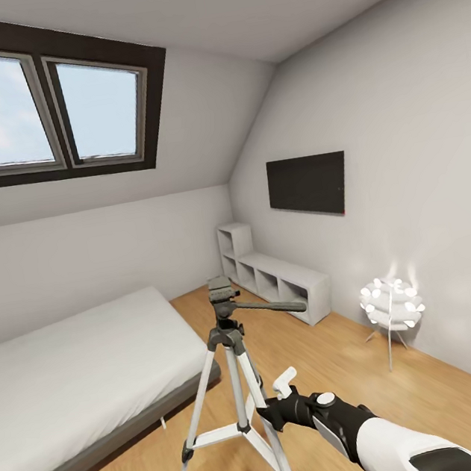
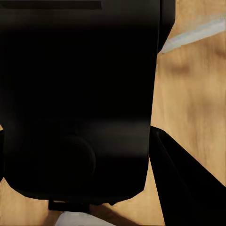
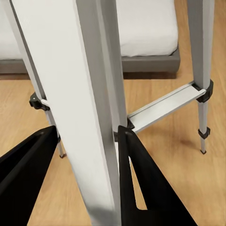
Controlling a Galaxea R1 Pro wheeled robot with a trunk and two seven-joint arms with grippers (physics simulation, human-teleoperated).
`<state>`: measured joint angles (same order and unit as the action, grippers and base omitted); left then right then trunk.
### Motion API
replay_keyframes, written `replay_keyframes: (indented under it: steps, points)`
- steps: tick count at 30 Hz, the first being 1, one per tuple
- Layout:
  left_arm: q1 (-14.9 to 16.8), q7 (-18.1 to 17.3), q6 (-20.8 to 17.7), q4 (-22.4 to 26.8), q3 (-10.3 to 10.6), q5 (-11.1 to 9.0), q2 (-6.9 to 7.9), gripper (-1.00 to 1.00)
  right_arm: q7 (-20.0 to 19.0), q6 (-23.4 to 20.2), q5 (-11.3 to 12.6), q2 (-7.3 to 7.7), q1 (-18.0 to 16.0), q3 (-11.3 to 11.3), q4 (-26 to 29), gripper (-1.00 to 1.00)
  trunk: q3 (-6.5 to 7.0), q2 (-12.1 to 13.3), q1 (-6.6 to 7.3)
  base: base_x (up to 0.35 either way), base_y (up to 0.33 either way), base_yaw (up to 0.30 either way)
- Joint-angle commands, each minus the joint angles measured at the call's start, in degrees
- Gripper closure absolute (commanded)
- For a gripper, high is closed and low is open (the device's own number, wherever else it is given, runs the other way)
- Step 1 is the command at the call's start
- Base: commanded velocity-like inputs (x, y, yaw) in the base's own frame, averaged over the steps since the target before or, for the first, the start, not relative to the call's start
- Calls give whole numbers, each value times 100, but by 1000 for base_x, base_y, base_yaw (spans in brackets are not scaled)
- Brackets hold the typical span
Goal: Attach the digital camera to the camera tripod in the bedroom.
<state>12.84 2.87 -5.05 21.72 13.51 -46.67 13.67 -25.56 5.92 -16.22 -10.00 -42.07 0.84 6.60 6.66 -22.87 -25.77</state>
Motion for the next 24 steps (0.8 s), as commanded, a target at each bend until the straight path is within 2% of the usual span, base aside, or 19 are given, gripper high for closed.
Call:
replay_keyframes:
  steps: [1, 2, 3, 5, 7, 9, 10, 11, 13, 15, 17, 18, 20, 21, 23, 24]
  points:
    - [-1, 39, -39, 123, -36, -78, 138, 100, -2, 31, -20, 0, -3, -20, 0, 100, -3, -5, -2, 0, 0, 0]
    - [-1, 45, -75, 325, -111, -101, 302, 100, -2, 31, -24, 0, -3, -21, 0, 100, -3, -5, -2, 0, 0, 0]
    - [-1, 47, -108, 462, -143, -109, 395, 100, -2, 31, -25, 0, -3, -21, 0, 100, -3, -5, -2, 0, 0, 0]
    - [-1, 67, -471, 1188, -253, -133, 804, 100, -2, 32, -28, 0, -3, -22, 0, 100, -3, -5, -2, 0, 0, 0]
    - [-1, 92, -814, 1602, -328, -139, 1005, 100, -2, 32, -34, 0, -3, -22, 0, 100, -3, -5, -2, 0, 0, 0]
    - [-1, 261, -1726, 2546, -676, -144, 1365, 100, -2, 37, -37, 0, -3, -22, 0, 100, -3, -5, -2, 0, 0, 0]
    - [8, 476, -2319, 3163, -1033, -136, 1507, 100, -2, 39, -38, 0, -3, -22, 0, 100, -3, -5, -2, 0, 0, 0]
    - [15, 564, -2498, 3341, -1153, -126, 1537, 100, -2, 39, -38, 0, -3, -22, 0, 100, -3, -5, -2, 0, 0, 0]
    - [46, 970, -3114, 3892, -1510, -96, 1608, 100, -2, 40, -39, 0, -3, -22, 0, 100, -3, -5, -2, 0, 0, 0]
    - [160, 1265, -3528, 4198, -1638, -91, 1632, 100, -2, 40, -39, 0, -3, -22, 0, 100, -3, -5, -2, 0, 0, 0]
    - [439, 1489, -3921, 4475, -1704, -111, 1636, 100, -2, 40, -39, 0, -3, -27, 0, 100, -3, -5, -2, 0, 0, 0]
    - [679, 1583, -4173, 4617, -1729, -126, 1622, 100, -2, 40, -39, 0, -3, -28, 0, 100, -3, -5, -2, 0, 0, 0]
    - [1256, 1685, -4675, 4786, -1755, -135, 1548, 100, -2, 40, -39, 0, -3, -29, 0, 100, -3, -5, -2, 0, 0, 0]
    - [1412, 1700, -4799, 4809, -1758, -126, 1512, 100, -2, 40, -39, 0, -3, -29, 0, 100, -3, -5, -2, 0, 0, 0]
    - [2042, 1751, -5180, 4843, -1763, -102, 1237, 100, -2, 40, -39, 0, -3, -30, 0, 100, -3, -5, -2, 0, 0, 0]
    - [2190, 1767, -5237, 4843, -1761, -96, 1145, 100, -2, 40, -39, 0, -3, -30, 0, 100, -3, -5, -2, 0, 0, 0]
